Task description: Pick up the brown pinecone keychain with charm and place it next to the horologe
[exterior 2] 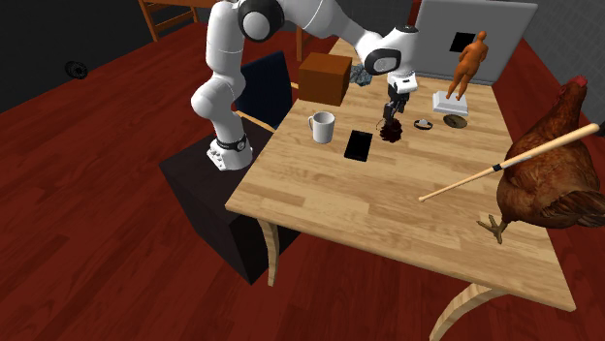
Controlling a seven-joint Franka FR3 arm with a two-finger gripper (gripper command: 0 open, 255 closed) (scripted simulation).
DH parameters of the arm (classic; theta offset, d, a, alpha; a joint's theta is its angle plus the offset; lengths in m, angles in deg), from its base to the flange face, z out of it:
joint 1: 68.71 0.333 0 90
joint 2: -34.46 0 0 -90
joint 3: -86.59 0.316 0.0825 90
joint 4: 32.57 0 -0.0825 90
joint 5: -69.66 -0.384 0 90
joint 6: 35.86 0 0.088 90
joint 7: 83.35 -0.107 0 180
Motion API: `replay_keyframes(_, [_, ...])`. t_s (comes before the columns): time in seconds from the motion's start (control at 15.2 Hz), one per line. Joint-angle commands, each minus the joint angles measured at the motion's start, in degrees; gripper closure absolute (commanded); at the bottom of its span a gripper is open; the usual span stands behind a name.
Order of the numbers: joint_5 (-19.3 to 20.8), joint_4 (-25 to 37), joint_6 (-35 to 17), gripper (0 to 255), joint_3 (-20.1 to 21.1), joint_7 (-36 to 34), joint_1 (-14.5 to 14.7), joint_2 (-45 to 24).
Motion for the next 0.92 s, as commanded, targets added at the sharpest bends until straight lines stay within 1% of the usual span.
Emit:
replay_keyframes(0.0, [0.0,0.0,0.0,0,0.0,0.0,0.0,0.0])
replay_keyframes(0.07, [0.0,0.0,0.0,0,0.0,0.0,0.0,0.0])
replay_keyframes(0.33, [-2.1,1.5,5.6,0,0.7,1.3,-1.0,4.4])
replay_keyframes(0.86, [-2.1,1.5,5.6,0,0.7,1.3,-1.0,4.4])
